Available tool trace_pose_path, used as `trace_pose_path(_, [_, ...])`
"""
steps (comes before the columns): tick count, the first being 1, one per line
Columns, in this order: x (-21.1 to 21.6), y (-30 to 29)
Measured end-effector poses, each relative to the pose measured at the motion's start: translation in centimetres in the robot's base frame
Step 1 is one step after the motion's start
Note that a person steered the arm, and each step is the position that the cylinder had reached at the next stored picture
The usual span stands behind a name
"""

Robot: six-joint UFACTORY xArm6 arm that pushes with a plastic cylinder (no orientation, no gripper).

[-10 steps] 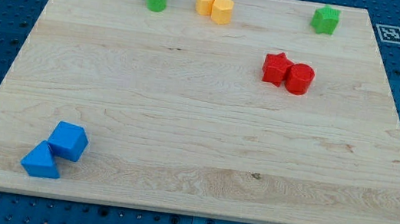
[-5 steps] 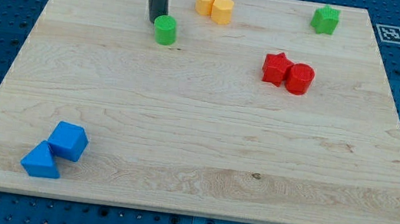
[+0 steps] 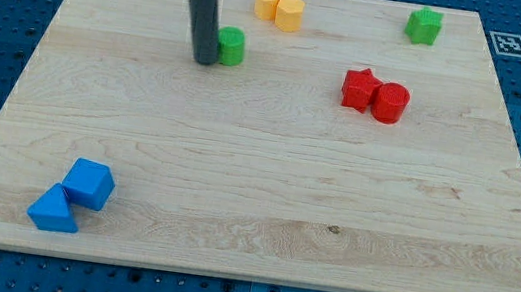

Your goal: Push the green circle towards the top right

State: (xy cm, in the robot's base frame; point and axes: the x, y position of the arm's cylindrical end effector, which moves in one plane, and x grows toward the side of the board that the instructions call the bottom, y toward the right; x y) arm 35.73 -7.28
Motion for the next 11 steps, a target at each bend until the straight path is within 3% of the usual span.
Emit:
trace_pose_path(1, [0.0, 3.2])
trace_pose_path(3, [0.0, -0.4])
trace_pose_path(6, [-1.8, -1.0])
trace_pose_path(10, [-2.0, 8.4])
trace_pose_path(11, [-2.1, 6.6])
